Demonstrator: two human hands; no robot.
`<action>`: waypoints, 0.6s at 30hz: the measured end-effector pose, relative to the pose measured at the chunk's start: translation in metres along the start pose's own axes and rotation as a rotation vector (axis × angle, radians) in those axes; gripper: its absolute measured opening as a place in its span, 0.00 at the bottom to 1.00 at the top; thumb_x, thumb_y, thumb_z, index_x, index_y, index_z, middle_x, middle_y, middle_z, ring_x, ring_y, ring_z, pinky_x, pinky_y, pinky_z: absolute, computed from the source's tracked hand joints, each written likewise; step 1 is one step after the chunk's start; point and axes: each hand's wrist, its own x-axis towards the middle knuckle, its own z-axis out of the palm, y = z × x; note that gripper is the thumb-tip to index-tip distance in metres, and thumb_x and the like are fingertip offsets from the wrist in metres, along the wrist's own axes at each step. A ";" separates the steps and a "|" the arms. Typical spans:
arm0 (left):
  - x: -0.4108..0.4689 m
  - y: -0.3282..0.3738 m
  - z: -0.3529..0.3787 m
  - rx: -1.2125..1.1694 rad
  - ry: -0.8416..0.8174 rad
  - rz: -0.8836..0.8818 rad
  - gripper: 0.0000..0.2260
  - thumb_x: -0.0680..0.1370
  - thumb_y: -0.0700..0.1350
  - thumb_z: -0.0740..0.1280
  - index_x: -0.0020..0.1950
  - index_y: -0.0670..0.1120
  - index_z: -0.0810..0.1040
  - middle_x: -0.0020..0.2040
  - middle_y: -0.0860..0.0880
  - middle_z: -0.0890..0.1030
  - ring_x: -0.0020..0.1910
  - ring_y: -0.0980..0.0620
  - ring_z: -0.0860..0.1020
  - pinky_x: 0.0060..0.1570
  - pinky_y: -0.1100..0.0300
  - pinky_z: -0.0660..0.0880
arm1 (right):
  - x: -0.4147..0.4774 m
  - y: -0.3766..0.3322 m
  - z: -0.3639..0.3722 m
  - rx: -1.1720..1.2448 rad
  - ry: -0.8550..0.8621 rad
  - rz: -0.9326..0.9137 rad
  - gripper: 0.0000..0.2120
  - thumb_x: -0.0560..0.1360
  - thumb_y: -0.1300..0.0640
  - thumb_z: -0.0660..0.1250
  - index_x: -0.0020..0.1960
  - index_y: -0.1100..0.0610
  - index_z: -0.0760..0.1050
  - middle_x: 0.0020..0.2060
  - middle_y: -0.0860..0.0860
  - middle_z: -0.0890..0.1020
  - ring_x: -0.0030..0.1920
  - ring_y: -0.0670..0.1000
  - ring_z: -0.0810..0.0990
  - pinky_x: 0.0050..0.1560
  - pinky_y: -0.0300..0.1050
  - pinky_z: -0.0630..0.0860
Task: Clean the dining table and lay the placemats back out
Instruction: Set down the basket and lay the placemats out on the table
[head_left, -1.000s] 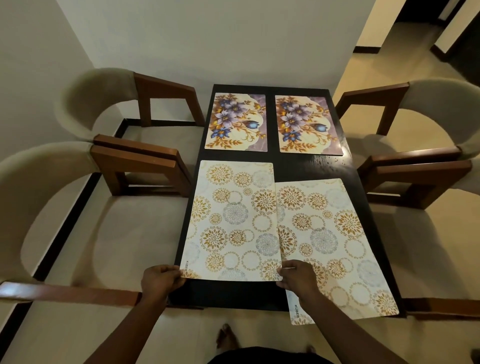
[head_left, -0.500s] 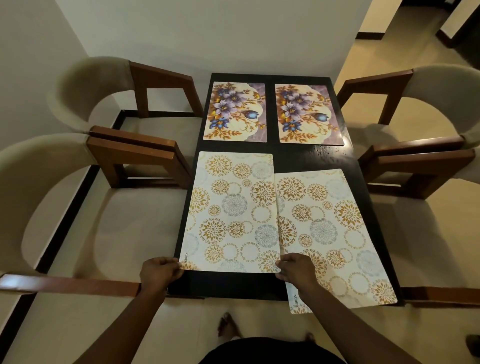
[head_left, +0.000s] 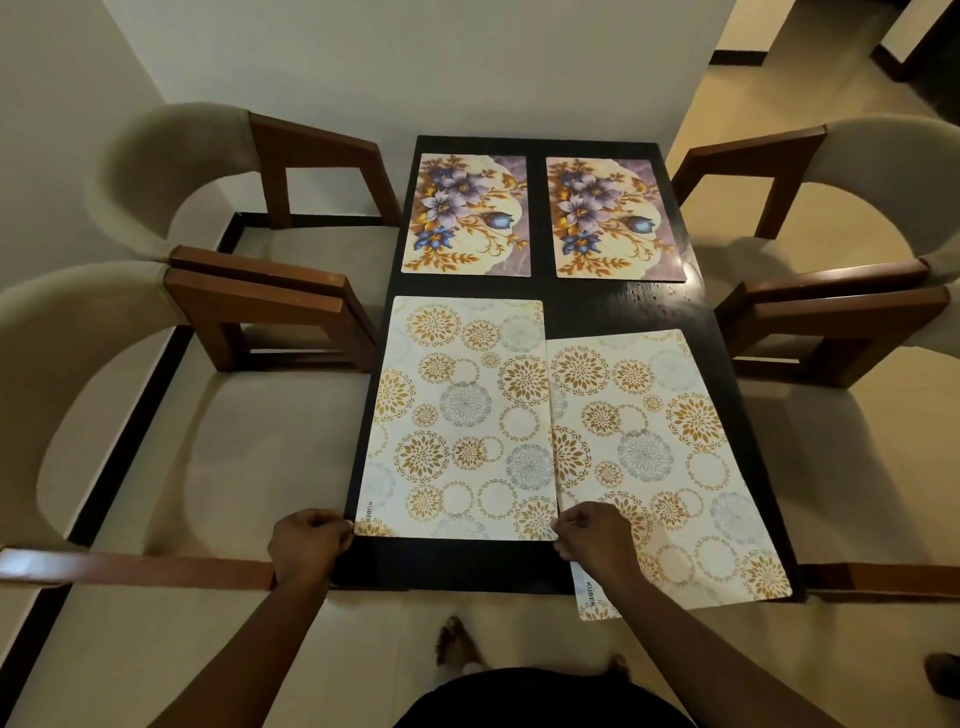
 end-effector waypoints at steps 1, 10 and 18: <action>-0.004 0.002 0.000 0.008 0.024 0.027 0.05 0.74 0.32 0.77 0.48 0.39 0.86 0.42 0.40 0.87 0.38 0.44 0.86 0.42 0.52 0.84 | -0.002 0.001 -0.003 -0.053 0.004 -0.046 0.06 0.77 0.62 0.74 0.41 0.60 0.84 0.29 0.54 0.85 0.31 0.52 0.86 0.41 0.53 0.86; -0.060 0.013 0.035 -0.036 -0.155 0.065 0.05 0.75 0.34 0.77 0.49 0.40 0.86 0.45 0.42 0.86 0.42 0.43 0.86 0.41 0.56 0.82 | -0.009 0.014 -0.057 -0.029 0.022 -0.072 0.03 0.76 0.61 0.76 0.45 0.57 0.84 0.35 0.53 0.87 0.37 0.54 0.87 0.46 0.60 0.85; -0.155 -0.012 0.118 -0.011 -0.373 -0.018 0.03 0.75 0.35 0.78 0.48 0.40 0.86 0.40 0.41 0.87 0.41 0.43 0.85 0.41 0.52 0.82 | -0.003 0.053 -0.156 -0.276 0.092 -0.139 0.15 0.76 0.54 0.76 0.61 0.55 0.81 0.54 0.50 0.85 0.50 0.49 0.83 0.53 0.45 0.75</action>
